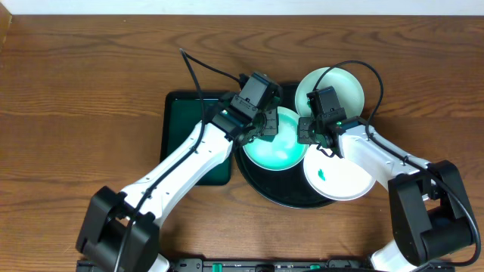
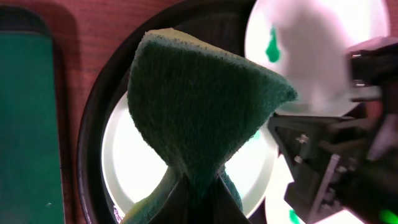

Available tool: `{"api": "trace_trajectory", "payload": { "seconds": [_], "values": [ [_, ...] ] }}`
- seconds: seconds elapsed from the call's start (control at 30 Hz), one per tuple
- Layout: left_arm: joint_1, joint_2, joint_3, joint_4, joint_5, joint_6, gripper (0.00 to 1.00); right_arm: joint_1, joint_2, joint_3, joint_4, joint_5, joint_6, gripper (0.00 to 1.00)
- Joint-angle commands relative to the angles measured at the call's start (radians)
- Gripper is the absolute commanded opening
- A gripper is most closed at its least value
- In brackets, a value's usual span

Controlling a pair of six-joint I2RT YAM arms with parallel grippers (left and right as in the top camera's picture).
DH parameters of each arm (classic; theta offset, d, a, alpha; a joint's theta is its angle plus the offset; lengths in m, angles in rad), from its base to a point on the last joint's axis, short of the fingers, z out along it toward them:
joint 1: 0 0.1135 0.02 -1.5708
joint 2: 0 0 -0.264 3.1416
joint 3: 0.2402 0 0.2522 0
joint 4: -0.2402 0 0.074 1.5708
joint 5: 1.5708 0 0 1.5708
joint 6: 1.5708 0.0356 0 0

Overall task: Clean dirty plates on tray and stack at the side
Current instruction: 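Scrub the pale green plate surface with the sponge in the left gripper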

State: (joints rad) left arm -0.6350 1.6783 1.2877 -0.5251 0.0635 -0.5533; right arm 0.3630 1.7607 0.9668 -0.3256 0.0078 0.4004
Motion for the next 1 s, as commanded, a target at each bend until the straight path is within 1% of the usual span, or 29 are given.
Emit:
{"api": "trace_trajectory", "payload": {
  "seconds": [0.0, 0.4, 0.6, 0.73, 0.97],
  "values": [
    [0.003, 0.068, -0.018, 0.004, -0.035, -0.002, 0.07, 0.005, 0.009, -0.002, 0.001, -0.035, -0.005, 0.01],
    [-0.002, 0.27, -0.018, 0.034, -0.009, -0.002, 0.08, 0.005, 0.009, -0.002, 0.001, -0.035, -0.005, 0.01],
    [-0.002, 0.338, -0.018, 0.042, 0.071, -0.002, 0.08, 0.005, 0.009, -0.002, 0.001, -0.035, -0.005, 0.01],
    [-0.008, 0.344, -0.019, 0.041, 0.099, -0.002, 0.07, 0.005, 0.009, -0.002, 0.001, -0.035, -0.005, 0.01],
    [-0.012, 0.333, -0.018, 0.069, 0.279, -0.002, 0.07, 0.005, 0.009, -0.002, 0.001, -0.035, -0.005, 0.01]
  ]
}}
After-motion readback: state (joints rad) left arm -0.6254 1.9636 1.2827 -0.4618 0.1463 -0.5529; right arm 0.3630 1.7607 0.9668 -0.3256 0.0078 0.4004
